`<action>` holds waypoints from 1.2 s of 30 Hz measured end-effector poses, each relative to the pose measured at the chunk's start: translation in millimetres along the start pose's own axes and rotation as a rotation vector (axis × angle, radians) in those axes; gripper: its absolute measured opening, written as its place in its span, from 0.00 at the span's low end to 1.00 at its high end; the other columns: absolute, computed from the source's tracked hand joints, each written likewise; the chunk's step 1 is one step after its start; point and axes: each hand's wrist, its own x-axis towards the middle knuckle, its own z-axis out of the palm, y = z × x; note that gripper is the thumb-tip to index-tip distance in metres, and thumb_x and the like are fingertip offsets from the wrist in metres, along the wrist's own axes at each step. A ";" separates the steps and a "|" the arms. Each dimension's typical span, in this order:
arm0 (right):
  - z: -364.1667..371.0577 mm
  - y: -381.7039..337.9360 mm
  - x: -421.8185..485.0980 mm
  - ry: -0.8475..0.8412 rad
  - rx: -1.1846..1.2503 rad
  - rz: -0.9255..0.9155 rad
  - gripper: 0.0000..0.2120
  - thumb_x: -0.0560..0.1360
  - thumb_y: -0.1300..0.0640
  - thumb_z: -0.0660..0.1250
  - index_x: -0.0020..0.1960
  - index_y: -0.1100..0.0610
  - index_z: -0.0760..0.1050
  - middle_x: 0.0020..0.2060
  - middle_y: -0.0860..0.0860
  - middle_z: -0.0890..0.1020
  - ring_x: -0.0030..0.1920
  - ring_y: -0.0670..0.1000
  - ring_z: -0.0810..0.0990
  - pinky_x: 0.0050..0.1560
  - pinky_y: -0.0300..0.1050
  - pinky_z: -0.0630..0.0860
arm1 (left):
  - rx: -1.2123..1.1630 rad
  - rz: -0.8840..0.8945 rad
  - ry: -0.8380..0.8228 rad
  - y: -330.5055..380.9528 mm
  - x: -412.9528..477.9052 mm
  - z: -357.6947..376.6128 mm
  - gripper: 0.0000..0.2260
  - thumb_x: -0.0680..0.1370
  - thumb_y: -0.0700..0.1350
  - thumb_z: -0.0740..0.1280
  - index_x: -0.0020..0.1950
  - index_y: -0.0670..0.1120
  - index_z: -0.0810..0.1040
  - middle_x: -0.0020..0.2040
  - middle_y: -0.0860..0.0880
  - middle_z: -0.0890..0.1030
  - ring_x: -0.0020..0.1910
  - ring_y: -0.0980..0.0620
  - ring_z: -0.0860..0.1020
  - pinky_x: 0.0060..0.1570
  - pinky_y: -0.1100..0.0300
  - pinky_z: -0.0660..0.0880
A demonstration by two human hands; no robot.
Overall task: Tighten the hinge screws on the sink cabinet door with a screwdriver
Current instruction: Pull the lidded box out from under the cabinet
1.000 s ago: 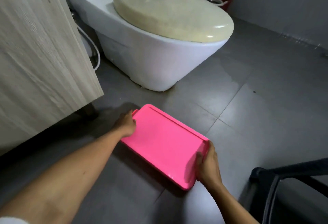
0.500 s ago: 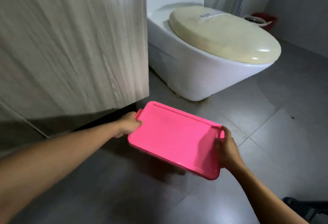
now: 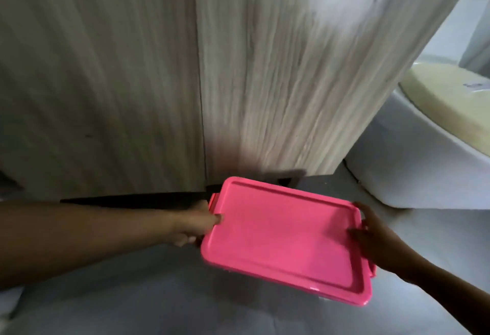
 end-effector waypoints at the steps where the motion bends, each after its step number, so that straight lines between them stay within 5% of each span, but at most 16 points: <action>1: 7.0 -9.2 2.9 -0.031 0.001 -0.009 0.24 0.80 0.61 0.60 0.72 0.45 0.58 0.45 0.53 0.79 0.34 0.47 0.82 0.28 0.39 0.74 | -0.084 -0.020 -0.009 -13.4 -5.1 -4.8 0.07 0.84 0.47 0.63 0.61 0.49 0.72 0.53 0.48 0.79 0.44 0.53 0.77 0.31 0.63 0.70; 4: 37.2 -34.2 11.8 -0.109 -0.020 -0.029 0.26 0.80 0.63 0.60 0.73 0.47 0.56 0.45 0.53 0.78 0.29 0.45 0.80 0.23 0.35 0.72 | -0.173 -0.063 0.037 -55.7 -16.8 -19.6 0.06 0.83 0.47 0.63 0.60 0.52 0.73 0.57 0.49 0.81 0.54 0.51 0.80 0.39 0.60 0.73; 14: 155.7 -99.9 21.6 -0.185 0.050 -0.108 0.25 0.80 0.67 0.57 0.73 0.51 0.57 0.42 0.56 0.76 0.35 0.53 0.77 0.25 0.39 0.74 | -0.334 -0.088 0.221 -157.0 -54.4 -68.6 0.05 0.83 0.42 0.63 0.53 0.52 0.75 0.50 0.51 0.82 0.45 0.55 0.81 0.29 0.63 0.74; 20: 195.6 -114.5 34.3 -0.061 0.094 -0.064 0.21 0.79 0.66 0.59 0.71 0.55 0.65 0.42 0.55 0.80 0.43 0.58 0.81 0.46 0.58 0.79 | -0.435 -0.093 0.241 -187.6 -53.8 -76.7 0.03 0.82 0.40 0.65 0.53 0.48 0.76 0.48 0.47 0.84 0.44 0.50 0.82 0.38 0.57 0.78; 24: 215.9 -103.9 57.5 -0.051 0.109 -0.076 0.20 0.77 0.67 0.60 0.69 0.57 0.68 0.38 0.54 0.80 0.38 0.55 0.79 0.43 0.54 0.77 | -0.466 -0.173 0.245 -199.9 -34.2 -70.0 0.02 0.82 0.42 0.66 0.54 0.47 0.76 0.50 0.43 0.84 0.45 0.44 0.83 0.46 0.45 0.81; 30: 235.2 -78.5 79.6 -0.040 0.069 -0.160 0.20 0.78 0.65 0.59 0.69 0.55 0.66 0.39 0.54 0.80 0.36 0.52 0.79 0.38 0.48 0.74 | -0.491 -0.225 0.247 -207.3 -22.7 -58.5 0.03 0.83 0.43 0.65 0.55 0.48 0.73 0.50 0.43 0.82 0.42 0.45 0.82 0.33 0.52 0.80; 36: 244.1 -71.9 89.9 0.004 0.046 -0.168 0.20 0.79 0.61 0.60 0.69 0.49 0.66 0.41 0.52 0.81 0.34 0.50 0.79 0.32 0.43 0.70 | -0.516 -0.215 0.241 -212.9 -23.5 -56.0 0.08 0.82 0.43 0.67 0.59 0.49 0.72 0.56 0.43 0.81 0.53 0.38 0.83 0.42 0.45 0.83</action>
